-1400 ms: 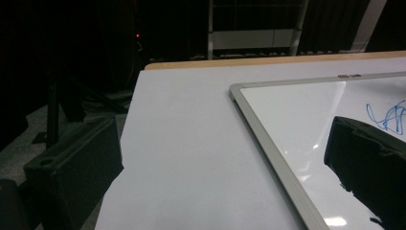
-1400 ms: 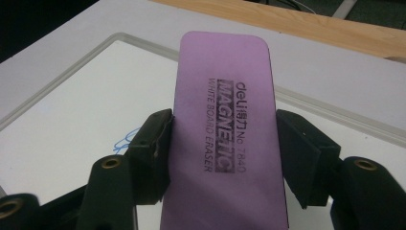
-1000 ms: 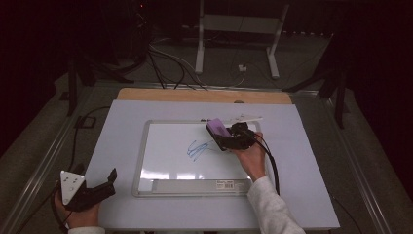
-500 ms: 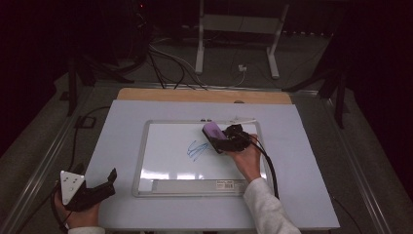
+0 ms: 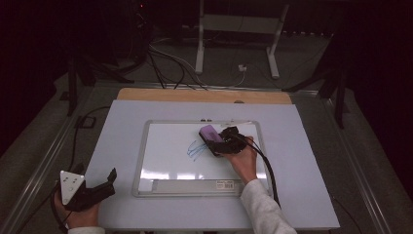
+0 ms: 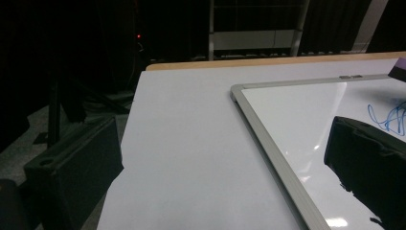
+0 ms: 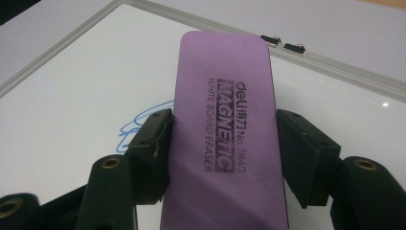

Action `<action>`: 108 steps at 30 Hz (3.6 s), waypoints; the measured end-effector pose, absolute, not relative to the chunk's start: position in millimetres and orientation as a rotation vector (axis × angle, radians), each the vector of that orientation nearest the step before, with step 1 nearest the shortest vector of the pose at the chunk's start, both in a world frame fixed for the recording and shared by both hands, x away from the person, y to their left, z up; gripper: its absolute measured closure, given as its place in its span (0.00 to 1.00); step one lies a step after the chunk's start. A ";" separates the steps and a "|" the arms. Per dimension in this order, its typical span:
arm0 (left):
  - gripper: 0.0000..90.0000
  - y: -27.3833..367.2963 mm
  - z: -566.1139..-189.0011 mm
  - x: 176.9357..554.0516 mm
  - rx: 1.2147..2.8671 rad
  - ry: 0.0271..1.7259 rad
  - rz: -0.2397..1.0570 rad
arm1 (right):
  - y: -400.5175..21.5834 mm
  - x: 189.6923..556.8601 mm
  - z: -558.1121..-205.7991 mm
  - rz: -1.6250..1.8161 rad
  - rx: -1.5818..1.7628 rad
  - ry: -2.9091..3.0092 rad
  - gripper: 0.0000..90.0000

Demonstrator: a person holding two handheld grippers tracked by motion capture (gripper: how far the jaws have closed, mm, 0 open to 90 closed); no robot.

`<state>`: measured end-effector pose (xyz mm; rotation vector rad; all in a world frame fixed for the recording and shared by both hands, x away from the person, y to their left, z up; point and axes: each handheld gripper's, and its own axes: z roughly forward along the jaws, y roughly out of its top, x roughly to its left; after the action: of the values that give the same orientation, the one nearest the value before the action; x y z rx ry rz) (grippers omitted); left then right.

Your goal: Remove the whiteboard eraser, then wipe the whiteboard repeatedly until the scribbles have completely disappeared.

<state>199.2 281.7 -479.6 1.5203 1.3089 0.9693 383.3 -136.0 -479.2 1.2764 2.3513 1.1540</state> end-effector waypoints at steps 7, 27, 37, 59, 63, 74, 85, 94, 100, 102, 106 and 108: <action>0.00 282.5 -479.8 199.2 1.518 1.312 0.968 | -132.3 382.4 -485.0 1.142 1.276 2.369 0.45; 0.00 283.4 -479.8 198.0 1.516 1.316 0.968 | -125.6 378.9 -501.1 1.035 1.260 2.429 0.45; 0.00 283.8 -480.4 198.6 1.513 1.320 0.968 | -121.6 376.8 -506.9 1.015 1.261 2.454 0.34; 0.00 283.4 -480.4 198.5 1.514 1.322 0.969 | -119.5 388.4 -500.7 1.078 1.357 2.379 0.46; 0.00 283.7 -480.2 198.2 1.509 1.324 0.969 | -124.1 391.4 -499.7 1.049 1.392 2.342 0.46; 0.00 283.8 -480.7 198.5 1.510 1.325 0.967 | -131.2 394.9 -499.2 1.027 1.435 2.303 0.46; 0.00 284.0 -480.6 197.2 1.504 1.333 0.967 | -138.1 400.1 -499.1 1.010 1.492 2.252 0.46; 0.00 283.5 -480.7 197.8 1.503 1.332 0.965 | -123.0 393.0 -501.0 1.049 1.450 2.282 0.46; 0.00 283.5 -480.3 197.2 1.503 1.330 0.965 | -97.4 379.4 -500.7 1.067 1.301 2.384 0.46; 0.00 284.2 -480.4 197.0 1.498 1.333 0.964 | -98.3 380.9 -500.4 1.066 1.306 2.393 0.46; 0.00 285.1 -480.5 196.8 1.494 1.336 0.962 | -117.5 391.9 -500.5 1.041 1.437 2.298 0.46; 0.00 284.9 -480.6 196.8 1.494 1.337 0.962 | -126.2 395.9 -499.9 1.021 1.486 2.258 0.46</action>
<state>196.8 284.9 -480.6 1.4941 1.3368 0.9616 395.9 -126.2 -499.9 1.4862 2.2580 1.0206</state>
